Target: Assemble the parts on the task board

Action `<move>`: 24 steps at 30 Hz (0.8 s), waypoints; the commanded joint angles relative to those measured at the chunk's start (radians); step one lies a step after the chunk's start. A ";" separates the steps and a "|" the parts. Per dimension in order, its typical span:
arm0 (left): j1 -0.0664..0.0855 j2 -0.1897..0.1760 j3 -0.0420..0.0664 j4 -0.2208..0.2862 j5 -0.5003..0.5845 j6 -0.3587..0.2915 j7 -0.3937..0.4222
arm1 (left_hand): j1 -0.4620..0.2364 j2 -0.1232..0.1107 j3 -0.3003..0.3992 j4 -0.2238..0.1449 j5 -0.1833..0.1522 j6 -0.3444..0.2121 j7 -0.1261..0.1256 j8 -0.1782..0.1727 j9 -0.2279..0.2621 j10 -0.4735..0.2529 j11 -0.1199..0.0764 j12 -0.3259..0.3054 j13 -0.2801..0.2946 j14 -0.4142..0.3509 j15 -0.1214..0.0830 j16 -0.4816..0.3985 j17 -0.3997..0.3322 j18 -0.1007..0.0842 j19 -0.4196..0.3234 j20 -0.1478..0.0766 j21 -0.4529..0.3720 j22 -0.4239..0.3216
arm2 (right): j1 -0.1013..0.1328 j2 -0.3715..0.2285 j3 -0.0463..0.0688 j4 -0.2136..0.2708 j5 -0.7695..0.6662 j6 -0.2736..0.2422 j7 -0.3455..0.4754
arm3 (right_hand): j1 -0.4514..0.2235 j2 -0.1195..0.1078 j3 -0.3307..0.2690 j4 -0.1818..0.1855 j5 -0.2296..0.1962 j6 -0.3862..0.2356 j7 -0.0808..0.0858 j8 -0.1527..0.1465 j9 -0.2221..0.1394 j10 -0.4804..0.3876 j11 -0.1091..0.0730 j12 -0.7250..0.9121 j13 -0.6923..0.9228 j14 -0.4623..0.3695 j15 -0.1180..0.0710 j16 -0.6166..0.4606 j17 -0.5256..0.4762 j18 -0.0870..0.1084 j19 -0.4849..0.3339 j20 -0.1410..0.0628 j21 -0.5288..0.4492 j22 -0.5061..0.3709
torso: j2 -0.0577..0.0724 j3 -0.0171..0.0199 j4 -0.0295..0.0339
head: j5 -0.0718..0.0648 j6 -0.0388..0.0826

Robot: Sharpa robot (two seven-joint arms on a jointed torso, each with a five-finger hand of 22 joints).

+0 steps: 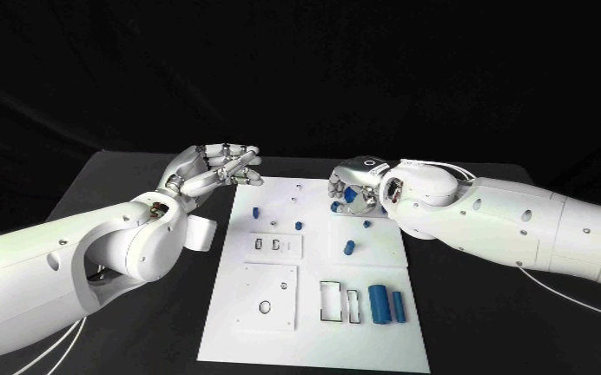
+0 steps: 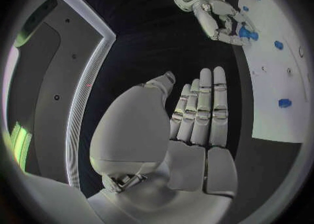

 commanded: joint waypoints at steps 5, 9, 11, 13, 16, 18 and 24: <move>0.002 0.000 0.001 -0.002 0.010 0.013 -0.001 | -0.009 -0.005 0.003 0.004 0.005 0.003 0.006 -0.004 0.000 0.007 0.003 -0.004 -0.001 0.000 0.005 0.002 0.002 0.003 0.002 0.003 0.005 0.000 | -0.002 -0.002 0.000 0.003 -0.017 0.027 -0.015 | 0.013 0.002 0.033 0.008 0.011 0.008 -0.002 0.000 0.007 0.025 -0.001 0.003 0.004 0.038 0.003 0.021 0.014 -0.024 0.011 0.002 0.024 0.032 | 0.006 -0.0012 0.0007 | -0.003 0.000; 0.002 0.001 0.001 -0.004 0.011 0.013 -0.002 | -0.010 -0.005 0.003 0.004 0.005 0.003 0.006 -0.004 0.000 0.006 0.004 -0.005 -0.001 -0.001 0.005 0.002 0.003 0.003 0.001 0.003 0.005 0.000 | -0.003 -0.001 0.000 0.003 -0.014 0.025 -0.012 | 0.016 0.006 0.057 0.012 0.009 0.018 -0.005 0.005 0.012 0.042 -0.005 0.004 0.005 0.038 0.001 0.031 0.020 -0.026 0.014 0.000 0.036 0.049 | 0.007 -0.0014 0.0020 | -0.005 0.001; 0.002 0.001 0.001 -0.005 0.011 0.013 -0.002 | -0.010 -0.005 0.003 0.004 0.005 0.003 0.006 -0.004 0.000 0.006 0.004 -0.005 -0.001 -0.001 0.005 0.002 0.003 0.003 0.001 0.003 0.005 0.000 | -0.004 0.000 0.000 0.003 -0.012 0.023 -0.009 | 0.017 0.009 0.074 0.015 0.004 0.023 -0.007 0.008 0.015 0.049 -0.007 0.003 0.006 0.038 -0.001 0.035 0.021 -0.026 0.014 -0.001 0.041 0.057 | 0.008 -0.0017 0.0028 | -0.005 0.001; 0.002 0.001 0.001 -0.005 0.012 0.013 -0.003 | -0.010 -0.005 0.003 0.004 0.005 0.003 0.006 -0.004 0.000 0.006 0.004 -0.005 -0.001 -0.001 0.005 0.002 0.003 0.003 0.001 0.003 0.005 0.000 | -0.004 0.000 0.000 0.003 -0.010 0.020 -0.007 | 0.022 0.014 0.097 0.015 -0.016 0.028 -0.009 0.011 0.019 0.054 -0.008 0.001 0.005 0.036 -0.003 0.038 0.020 -0.026 0.012 -0.002 0.045 0.062 | 0.009 -0.0022 0.0031 | -0.005 0.000; 0.002 0.001 0.001 -0.006 0.013 0.013 -0.003 | -0.010 -0.005 0.003 0.004 0.005 0.003 0.006 -0.004 0.000 0.006 0.004 -0.005 -0.001 -0.001 0.005 0.002 0.003 0.003 0.001 0.003 0.005 0.000 | -0.005 0.001 0.000 0.002 -0.008 0.016 -0.005 | 0.021 0.014 0.107 0.015 -0.023 0.030 -0.010 0.013 0.022 0.056 -0.009 0.001 0.005 0.036 -0.003 0.040 0.021 -0.027 0.011 -0.003 0.047 0.064 | 0.010 -0.0019 0.0031 | -0.006 0.000; 0.002 0.001 0.001 -0.007 0.013 0.014 -0.004 | -0.010 -0.005 0.003 0.004 0.005 0.003 0.006 -0.004 0.000 0.006 0.004 -0.005 -0.001 -0.001 0.005 0.002 0.003 0.003 0.001 0.003 0.005 0.000 | -0.005 0.001 0.000 0.002 -0.004 0.011 -0.003 | 0.020 0.014 0.112 0.017 -0.026 0.031 -0.010 0.014 0.023 0.058 -0.009 0.001 0.005 0.036 -0.003 0.041 0.022 -0.027 0.012 -0.003 0.049 0.068 | 0.011 -0.0020 0.0031 | -0.007 -0.001; 0.002 0.002 0.001 -0.014 0.017 0.019 -0.010 | -0.010 -0.005 0.005 0.004 0.005 0.003 0.007 -0.005 0.000 0.006 0.005 -0.007 -0.001 -0.002 0.006 0.001 0.005 0.002 0.000 0.003 0.005 0.000 | -0.006 0.000 0.000 0.000 0.007 0.008 -0.001 | 0.016 0.017 0.125 0.020 -0.027 0.037 -0.012 0.018 0.028 0.066 -0.011 0.002 0.005 0.036 -0.004 0.046 0.025 -0.028 0.013 -0.003 0.055 0.076 | 0.012 -0.0025 0.0040 | -0.010 0.004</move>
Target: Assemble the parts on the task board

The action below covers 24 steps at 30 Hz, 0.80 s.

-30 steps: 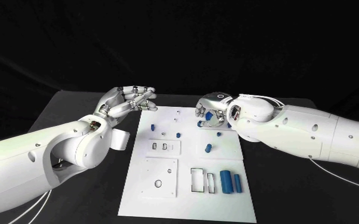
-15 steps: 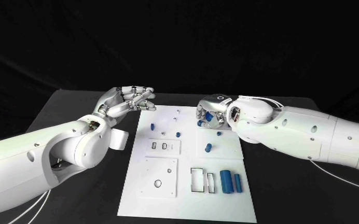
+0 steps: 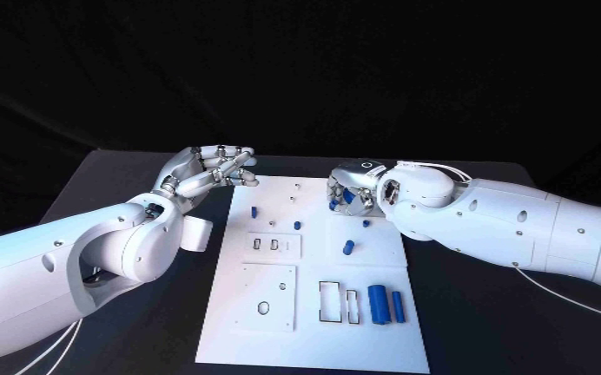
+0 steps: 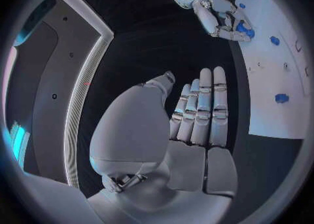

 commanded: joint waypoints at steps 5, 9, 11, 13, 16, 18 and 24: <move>0.001 0.004 0.001 -0.010 0.011 0.022 -0.005 | -0.005 0.000 0.003 0.001 0.005 0.003 0.008 -0.005 0.000 0.002 0.002 -0.005 -0.001 -0.003 0.006 0.001 0.002 0.002 -0.001 0.004 0.005 0.000 | -0.001 -0.001 0.000 -0.002 0.025 0.001 0.008 | 0.000 0.006 0.019 0.002 -0.003 0.015 -0.001 0.010 0.007 0.011 -0.002 0.001 0.001 0.036 -0.006 0.007 0.000 -0.016 0.003 -0.004 0.006 0.002 | 0.004 -0.0022 0.0014 | -0.004 0.002; 0.001 0.006 0.001 -0.017 0.013 0.023 -0.007 | -0.004 0.001 0.005 0.001 0.005 0.002 0.008 -0.006 0.000 0.002 0.002 -0.006 -0.002 -0.004 0.006 0.001 0.003 0.002 -0.001 0.004 0.005 0.000 | -0.001 -0.003 0.000 0.002 0.030 -0.027 0.006 | -0.001 0.012 0.029 0.001 0.002 0.026 -0.006 0.020 0.016 0.017 -0.005 0.002 0.001 0.036 -0.008 0.011 0.003 -0.017 0.003 -0.006 0.009 0.006 | 0.004 -0.0015 0.0023 | -0.004 0.001; 0.001 0.006 0.001 -0.020 0.014 0.023 -0.007 | -0.004 0.001 0.005 0.001 0.005 0.002 0.008 -0.006 0.000 0.002 0.002 -0.006 -0.002 -0.004 0.006 0.001 0.003 0.002 -0.001 0.004 0.005 0.000 | -0.001 -0.006 0.000 0.007 0.032 -0.063 0.003 | -0.003 0.015 0.033 0.002 0.007 0.029 -0.008 0.024 0.020 0.023 -0.007 0.003 0.002 0.037 -0.009 0.014 0.004 -0.017 0.004 -0.007 0.012 0.011 | 0.004 -0.0016 0.0033 | -0.005 0.000; 0.001 0.007 0.001 -0.021 0.015 0.023 -0.008 | -0.003 0.002 0.007 0.000 0.005 0.001 0.009 -0.007 -0.001 0.001 0.002 -0.007 -0.002 -0.005 0.007 0.000 0.005 0.002 -0.001 0.004 0.005 0.000 | -0.001 -0.010 0.000 0.012 0.038 -0.097 0.003 | -0.004 0.018 0.036 0.002 0.009 0.032 -0.011 0.029 0.026 0.030 -0.010 0.004 0.003 0.037 -0.011 0.015 0.004 -0.017 0.004 -0.008 0.013 0.012 | 0.005 -0.0015 0.0038 | -0.004 0.003; 0.001 0.007 0.001 -0.022 0.018 0.023 -0.009 | -0.003 0.003 0.008 0.000 0.005 0.001 0.009 -0.007 -0.001 0.001 0.003 -0.008 -0.002 -0.005 0.007 0.000 0.005 0.002 -0.002 0.004 0.005 -0.001 | -0.001 -0.017 0.001 0.021 0.049 -0.146 0.001 | -0.005 0.018 0.039 0.000 0.018 0.034 -0.013 0.034 0.032 0.036 -0.012 0.004 0.004 0.037 -0.013 0.019 0.007 -0.018 0.007 -0.010 0.017 0.019 | 0.005 -0.0017 0.0031 | -0.004 0.003; 0.001 0.007 0.001 -0.022 0.018 0.023 -0.010 | -0.003 0.003 0.008 0.000 0.005 0.001 0.009 -0.007 -0.001 0.001 0.003 -0.008 -0.002 -0.005 0.007 0.000 0.005 0.002 -0.002 0.004 0.005 -0.001 | -0.001 -0.020 0.002 0.029 0.052 -0.171 -0.001 | -0.006 0.018 0.042 -0.002 0.027 0.033 -0.013 0.036 0.036 0.038 -0.013 0.003 0.004 0.038 -0.014 0.020 0.007 -0.018 0.007 -0.012 0.019 0.021 | 0.005 -0.0020 0.0016 | -0.003 0.003; 0.001 0.008 0.001 -0.022 0.020 0.023 -0.011 | -0.004 0.004 0.009 0.000 0.005 0.001 0.010 -0.007 -0.001 0.000 0.004 -0.009 -0.002 -0.006 0.007 0.000 0.007 0.002 -0.002 0.005 0.005 -0.001 | 0.000 -0.020 0.008 0.049 0.050 -0.230 -0.012 | -0.003 0.015 0.044 -0.007 0.033 0.035 -0.015 0.041 0.043 0.042 -0.015 0.003 0.005 0.038 -0.016 0.024 0.010 -0.019 0.010 -0.013 0.023 0.028 | 0.007 -0.0022 0.0026 | -0.006 0.004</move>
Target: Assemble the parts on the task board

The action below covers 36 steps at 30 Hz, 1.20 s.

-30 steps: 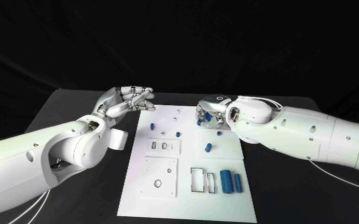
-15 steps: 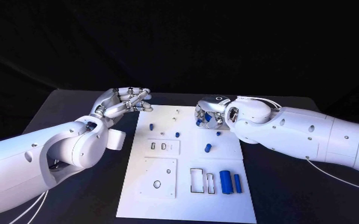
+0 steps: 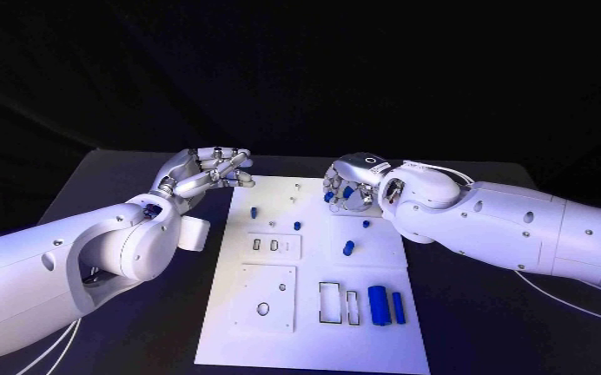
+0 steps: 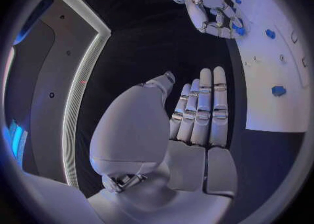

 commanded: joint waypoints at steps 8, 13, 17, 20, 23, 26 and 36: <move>0.001 0.004 0.001 0.003 0.008 0.021 -0.001 | -0.004 0.004 0.009 0.000 0.005 -0.003 0.007 -0.007 -0.001 0.000 0.004 -0.005 -0.002 -0.002 0.004 0.000 0.002 0.002 -0.002 0.005 0.005 0.000 | 0.002 0.044 0.005 -0.027 0.002 -0.116 -0.036 | 0.003 0.005 0.004 0.000 0.004 0.007 -0.001 0.005 0.005 0.006 0.000 0.003 0.001 0.038 -0.008 0.005 -0.001 -0.009 0.001 -0.006 0.004 -0.001 | 0.003 -0.0009 0.0009 | -0.005 0.000; 0.001 0.006 0.001 0.005 0.008 0.021 -0.001 | -0.004 0.004 0.009 0.000 0.005 -0.003 0.007 -0.007 -0.001 0.000 0.004 -0.005 -0.002 -0.002 0.004 0.000 0.002 0.002 -0.002 0.005 0.005 0.000 | 0.002 0.091 0.006 -0.077 0.010 -0.122 -0.036 | 0.003 0.005 0.004 0.000 0.004 0.007 -0.001 0.005 0.005 0.006 0.000 0.003 0.001 0.038 -0.008 0.005 -0.001 -0.009 0.001 -0.006 0.004 -0.001 | 0.004 -0.0017 0.0025 | -0.009 0.001; 0.001 0.008 0.001 0.005 0.008 0.022 -0.002 | -0.004 0.004 0.009 0.000 0.005 -0.003 0.007 -0.007 -0.001 0.000 0.004 -0.005 -0.002 -0.002 0.004 0.000 0.002 0.002 -0.002 0.005 0.005 0.000 | 0.001 0.121 0.006 -0.108 0.019 -0.123 -0.029 | 0.002 0.004 0.004 0.000 0.004 0.006 -0.001 0.006 0.006 0.007 -0.001 0.002 0.001 0.038 -0.008 0.007 0.001 -0.009 0.001 -0.006 0.004 -0.001 | 0.006 -0.0013 0.0037 | -0.008 0.001; 0.001 0.007 0.001 0.006 0.008 0.022 -0.002 | -0.004 0.004 0.009 0.000 0.005 -0.003 0.007 -0.007 -0.001 0.000 0.004 -0.005 -0.002 -0.002 0.004 0.000 0.002 0.002 -0.002 0.005 0.005 0.000 | -0.001 0.142 0.006 -0.131 0.025 -0.124 -0.025 | 0.002 0.004 0.004 0.000 0.004 0.006 -0.001 0.006 0.006 0.007 -0.001 0.002 0.001 0.038 -0.008 0.007 0.001 -0.009 0.001 -0.006 0.004 -0.001 | 0.006 -0.0009 0.0041 | -0.007 -0.001; 0.001 0.007 0.001 0.007 0.008 0.022 -0.002 | -0.004 0.004 0.009 0.000 0.005 -0.003 0.007 -0.007 -0.001 0.000 0.004 -0.005 -0.002 -0.002 0.004 0.000 0.002 0.002 -0.002 0.005 0.005 0.000 | -0.002 0.158 0.006 -0.148 0.029 -0.125 -0.022 | 0.002 0.004 0.004 -0.001 0.004 0.005 -0.001 0.006 0.006 0.007 -0.001 0.002 0.001 0.038 -0.008 0.007 0.001 -0.009 0.001 -0.006 0.004 -0.001 | 0.006 -0.0025 0.0033 | -0.007 -0.002; 0.001 0.006 0.001 0.007 0.008 0.021 -0.003 | -0.004 0.004 0.009 0.000 0.005 -0.003 0.007 -0.007 -0.001 0.000 0.004 -0.005 -0.002 -0.002 0.004 0.000 0.002 0.002 -0.002 0.005 0.005 0.000 | -0.002 0.174 0.006 -0.165 0.036 -0.121 -0.018 | 0.002 0.004 0.004 -0.001 0.004 0.005 -0.001 0.006 0.006 0.007 -0.001 0.002 0.001 0.038 -0.008 0.007 0.001 -0.009 0.001 -0.006 0.004 -0.001 | 0.006 -0.0030 0.0042 | -0.003 -0.003; 0.002 0.005 0.001 0.013 0.017 0.015 -0.001 | -0.004 0.005 0.012 0.000 0.005 -0.004 0.008 -0.009 -0.001 -0.001 0.005 -0.007 -0.001 -0.004 0.005 0.000 0.005 0.002 -0.003 0.005 0.005 -0.001 | -0.010 0.205 0.006 -0.203 0.048 -0.103 -0.010 | 0.000 0.003 0.005 -0.001 0.006 0.001 0.000 0.005 0.008 0.006 0.000 0.001 0.001 0.039 -0.008 0.009 0.004 -0.009 0.000 -0.007 0.004 -0.001 | 0.010 -0.0022 0.0069 | -0.002 -0.008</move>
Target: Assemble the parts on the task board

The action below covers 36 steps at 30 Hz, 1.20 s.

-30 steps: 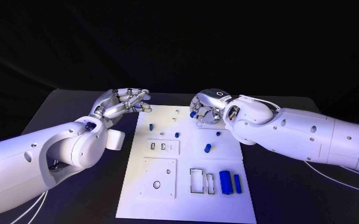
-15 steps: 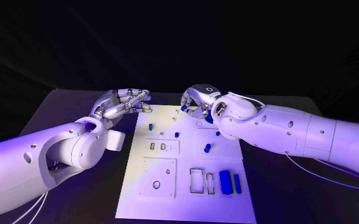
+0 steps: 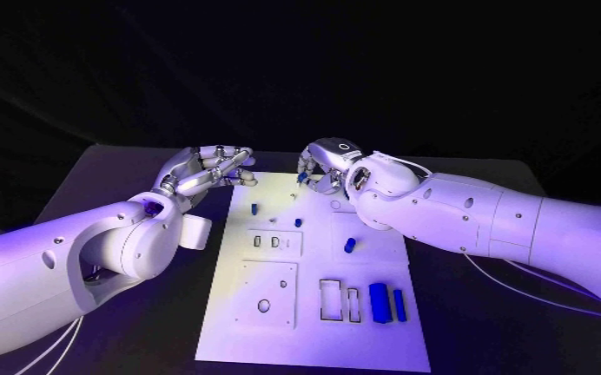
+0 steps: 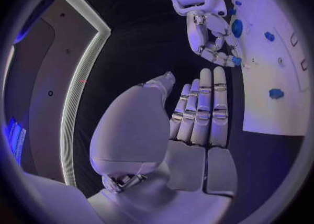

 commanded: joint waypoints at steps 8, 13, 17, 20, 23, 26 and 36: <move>0.003 0.001 0.001 0.006 0.019 0.010 0.004 | -0.004 0.005 0.007 0.000 0.005 0.000 0.005 -0.005 -0.001 0.000 0.005 -0.007 -0.001 -0.004 0.005 0.000 0.002 0.002 -0.003 0.005 0.005 0.000 | -0.007 0.020 0.000 -0.026 0.013 0.019 0.018 | -0.001 0.003 0.005 -0.001 0.007 0.003 0.001 0.002 0.003 0.004 0.002 0.000 0.001 0.039 -0.008 0.006 0.001 -0.006 0.000 -0.007 0.003 -0.001 | 0.004 -0.0002 -0.0009 | 0.003 -0.004; 0.004 0.002 0.001 0.005 0.019 0.012 0.004 | -0.003 0.005 0.008 -0.001 0.005 0.000 0.005 -0.005 -0.001 0.000 0.005 -0.007 -0.001 -0.004 0.005 -0.001 0.002 0.003 -0.003 0.005 0.006 0.000 | -0.010 0.026 0.000 -0.035 0.015 0.025 0.023 | -0.002 0.002 0.005 -0.001 0.007 0.002 0.001 0.002 0.004 0.003 0.002 0.000 0.001 0.039 -0.008 0.006 0.000 -0.006 0.000 -0.007 0.003 -0.001 | 0.004 0.0000 0.0015 | 0.002 -0.005; 0.005 0.001 0.001 0.004 0.019 0.013 0.003 | -0.003 0.005 0.009 -0.001 0.005 0.000 0.005 -0.005 -0.001 0.000 0.005 -0.007 -0.001 -0.005 0.005 -0.001 0.003 0.003 -0.004 0.006 0.006 -0.001 | -0.011 0.032 0.000 -0.040 0.015 0.020 0.025 | -0.003 0.001 0.006 -0.001 0.007 -0.001 0.002 0.002 0.005 0.001 0.003 -0.001 0.001 0.039 -0.007 0.005 -0.002 -0.005 -0.002 -0.007 0.001 -0.004 | 0.005 0.0003 0.0003 | 0.003 -0.005; 0.005 0.002 0.001 0.004 0.020 0.014 0.002 | -0.003 0.005 0.009 -0.001 0.005 0.000 0.005 -0.005 -0.001 0.000 0.005 -0.007 -0.001 -0.005 0.005 -0.001 0.003 0.003 -0.004 0.006 0.006 -0.001 | -0.012 0.036 0.000 -0.044 0.015 0.019 0.026 | -0.005 0.000 0.006 -0.001 0.007 -0.003 0.003 0.001 0.006 0.000 0.003 -0.002 0.001 0.039 -0.007 0.006 -0.002 -0.005 -0.003 -0.006 0.001 -0.005 | 0.004 -0.0005 0.0015 | 0.002 -0.005; 0.006 0.002 0.001 0.004 0.020 0.014 0.002 | -0.003 0.005 0.009 -0.001 0.005 0.000 0.005 -0.005 -0.001 0.000 0.005 -0.007 -0.001 -0.005 0.005 -0.001 0.003 0.003 -0.004 0.006 0.006 -0.001 | -0.012 0.040 0.000 -0.046 0.015 0.019 0.027 | -0.007 -0.001 0.005 -0.001 0.007 -0.005 0.003 0.001 0.007 -0.002 0.004 -0.002 0.000 0.038 -0.006 0.005 -0.003 -0.004 -0.004 -0.006 0.000 -0.006 | 0.004 -0.0010 0.0015 | 0.002 -0.006; 0.006 0.002 0.001 0.004 0.020 0.013 0.000 | -0.003 0.005 0.009 -0.001 0.005 0.000 0.005 -0.005 -0.001 0.000 0.005 -0.007 -0.001 -0.005 0.005 -0.001 0.003 0.003 -0.004 0.006 0.006 -0.001 | -0.012 0.043 0.000 -0.048 0.015 0.024 0.027 | -0.011 -0.005 0.005 -0.001 0.002 -0.012 0.005 0.000 0.009 -0.007 0.006 -0.003 -0.001 0.038 -0.005 0.006 -0.004 -0.004 -0.006 -0.005 -0.001 -0.007 | 0.005 -0.0007 0.0007 | 0.000 -0.006; 0.008 0.000 0.001 0.002 0.020 0.012 -0.003 | -0.002 0.005 0.011 -0.002 0.005 0.001 0.005 -0.005 -0.001 0.001 0.005 -0.008 -0.001 -0.006 0.005 -0.001 0.005 0.003 -0.004 0.006 0.006 -0.001 | -0.012 0.043 0.000 -0.049 0.014 0.025 0.021 | -0.044 -0.058 -0.038 -0.003 -0.014 -0.127 0.049 -0.068 0.004 -0.157 0.049 -0.004 -0.033 0.018 0.032 -0.016 -0.058 0.012 -0.059 0.028 -0.058 -0.076 | 0.005 -0.0015 0.0005 | 0.003 -0.006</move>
